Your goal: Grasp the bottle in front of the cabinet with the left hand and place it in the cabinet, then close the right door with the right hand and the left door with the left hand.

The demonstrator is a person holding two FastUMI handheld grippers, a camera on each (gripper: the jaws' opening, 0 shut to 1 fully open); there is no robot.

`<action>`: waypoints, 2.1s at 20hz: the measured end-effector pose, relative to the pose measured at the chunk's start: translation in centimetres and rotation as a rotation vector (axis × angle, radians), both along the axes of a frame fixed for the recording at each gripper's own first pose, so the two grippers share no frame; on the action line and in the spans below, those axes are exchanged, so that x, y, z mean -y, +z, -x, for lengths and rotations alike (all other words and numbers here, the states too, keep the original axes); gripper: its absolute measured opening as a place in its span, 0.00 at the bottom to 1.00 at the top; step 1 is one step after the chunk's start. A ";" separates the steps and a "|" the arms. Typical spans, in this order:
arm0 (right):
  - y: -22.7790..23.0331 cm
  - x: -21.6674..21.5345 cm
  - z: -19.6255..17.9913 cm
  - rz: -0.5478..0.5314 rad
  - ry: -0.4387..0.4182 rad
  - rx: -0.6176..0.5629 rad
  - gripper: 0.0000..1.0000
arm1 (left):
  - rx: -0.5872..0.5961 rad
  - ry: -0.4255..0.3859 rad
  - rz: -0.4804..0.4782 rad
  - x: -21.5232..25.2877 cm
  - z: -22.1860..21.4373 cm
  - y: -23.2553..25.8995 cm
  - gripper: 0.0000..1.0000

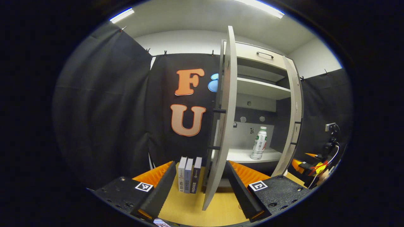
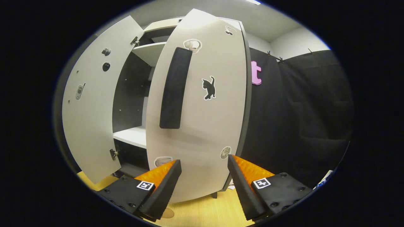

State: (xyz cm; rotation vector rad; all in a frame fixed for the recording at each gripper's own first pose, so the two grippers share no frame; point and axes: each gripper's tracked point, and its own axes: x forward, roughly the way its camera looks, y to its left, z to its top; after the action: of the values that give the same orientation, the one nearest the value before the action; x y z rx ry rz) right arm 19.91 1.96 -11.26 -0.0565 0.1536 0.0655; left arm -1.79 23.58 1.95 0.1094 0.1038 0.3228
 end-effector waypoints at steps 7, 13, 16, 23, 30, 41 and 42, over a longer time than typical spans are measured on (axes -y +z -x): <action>3.0 2.3 2.9 -0.067 -0.012 0.009 0.98 | -0.005 0.033 0.028 -3.7 -1.7 -2.4 0.93; 6.9 4.9 5.7 -0.053 -0.038 0.058 0.94 | -0.068 0.036 0.040 -6.1 -5.2 -5.8 0.95; 8.8 6.3 6.9 -0.056 -0.062 0.091 0.98 | -0.083 0.023 0.052 -6.1 -6.1 -6.9 0.95; 10.1 9.3 8.8 -0.045 -0.110 0.101 0.94 | -0.082 0.002 0.076 -5.3 -6.9 -7.3 0.95; 10.2 11.3 8.8 -0.034 -0.120 0.101 0.98 | -0.116 -0.028 -0.027 -3.0 -7.1 -7.2 0.94; 10.7 14.7 8.0 -0.027 -0.087 0.124 0.98 | -0.111 -0.081 0.049 3.7 -9.7 -9.2 0.94; 10.5 15.2 8.0 -0.027 -0.083 0.119 0.98 | -0.115 -0.087 0.053 4.4 -10.0 -9.4 0.95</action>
State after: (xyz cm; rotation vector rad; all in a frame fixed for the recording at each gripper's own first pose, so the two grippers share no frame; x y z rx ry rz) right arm 11.96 -13.23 -0.78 -0.0266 0.0360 -0.0190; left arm 8.25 19.13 -7.43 0.0796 0.2204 0.2263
